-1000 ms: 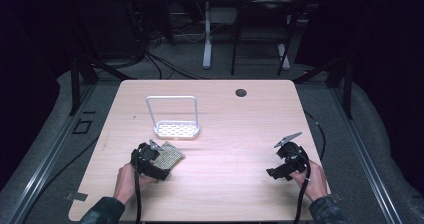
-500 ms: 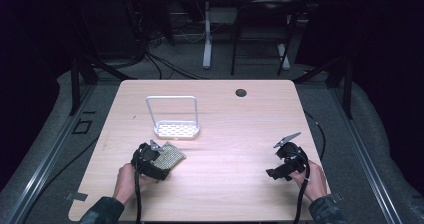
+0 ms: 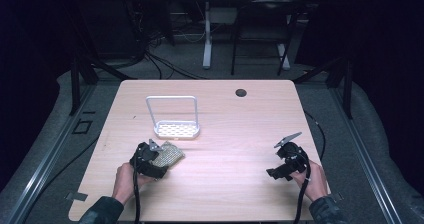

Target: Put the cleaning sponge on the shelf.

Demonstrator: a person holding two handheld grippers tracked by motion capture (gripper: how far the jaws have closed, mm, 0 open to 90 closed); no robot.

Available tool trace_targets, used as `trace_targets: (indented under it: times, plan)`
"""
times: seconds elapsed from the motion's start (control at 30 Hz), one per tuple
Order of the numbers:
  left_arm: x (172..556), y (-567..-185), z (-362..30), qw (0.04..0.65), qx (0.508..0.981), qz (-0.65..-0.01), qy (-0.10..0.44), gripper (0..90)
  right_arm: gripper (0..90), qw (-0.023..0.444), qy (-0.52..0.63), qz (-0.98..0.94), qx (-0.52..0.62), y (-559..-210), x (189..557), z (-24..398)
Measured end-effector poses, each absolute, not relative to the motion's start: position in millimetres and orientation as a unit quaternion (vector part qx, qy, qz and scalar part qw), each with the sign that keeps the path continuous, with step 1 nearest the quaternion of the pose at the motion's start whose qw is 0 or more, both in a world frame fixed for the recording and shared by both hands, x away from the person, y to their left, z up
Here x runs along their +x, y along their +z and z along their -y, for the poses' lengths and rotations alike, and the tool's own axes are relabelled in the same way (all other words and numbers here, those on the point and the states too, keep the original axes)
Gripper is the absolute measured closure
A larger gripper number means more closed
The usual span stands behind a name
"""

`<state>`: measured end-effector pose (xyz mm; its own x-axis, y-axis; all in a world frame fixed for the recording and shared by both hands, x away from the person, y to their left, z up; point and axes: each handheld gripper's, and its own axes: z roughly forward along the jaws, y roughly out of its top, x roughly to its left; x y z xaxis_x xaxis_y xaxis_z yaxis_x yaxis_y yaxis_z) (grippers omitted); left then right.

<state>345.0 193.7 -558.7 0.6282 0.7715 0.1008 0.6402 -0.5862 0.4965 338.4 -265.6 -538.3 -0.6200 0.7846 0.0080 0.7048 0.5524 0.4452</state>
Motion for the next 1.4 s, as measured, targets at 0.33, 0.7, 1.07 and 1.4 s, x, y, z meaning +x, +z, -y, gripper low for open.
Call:
trace_targets:
  times: [0.33, 0.7, 1.07, 1.4]
  plan:
    - [343.5, -553.9, -195.2, 0.225, 0.872, -0.404, 0.159, 32.7, 7.4, 0.094, 0.208, -0.875, 0.426, -538.6, 338.6, 266.2]
    - [344.6, -556.0, -195.1, 0.219, 0.875, -0.404, 0.153, 28.4, 7.5, 0.093, 0.207, -0.875, 0.427, -538.6, 338.4, 265.5]
    - [346.9, -555.7, -199.8, 0.229, 0.867, -0.418, 0.148, 18.4, 7.5, 0.095, 0.213, -0.875, 0.424, -538.4, 338.2, 265.9]
    - [348.3, -560.5, -199.1, 0.219, 0.871, -0.418, 0.139, 16.2, 7.6, 0.092, 0.209, -0.876, 0.424, -537.7, 337.9, 265.2]
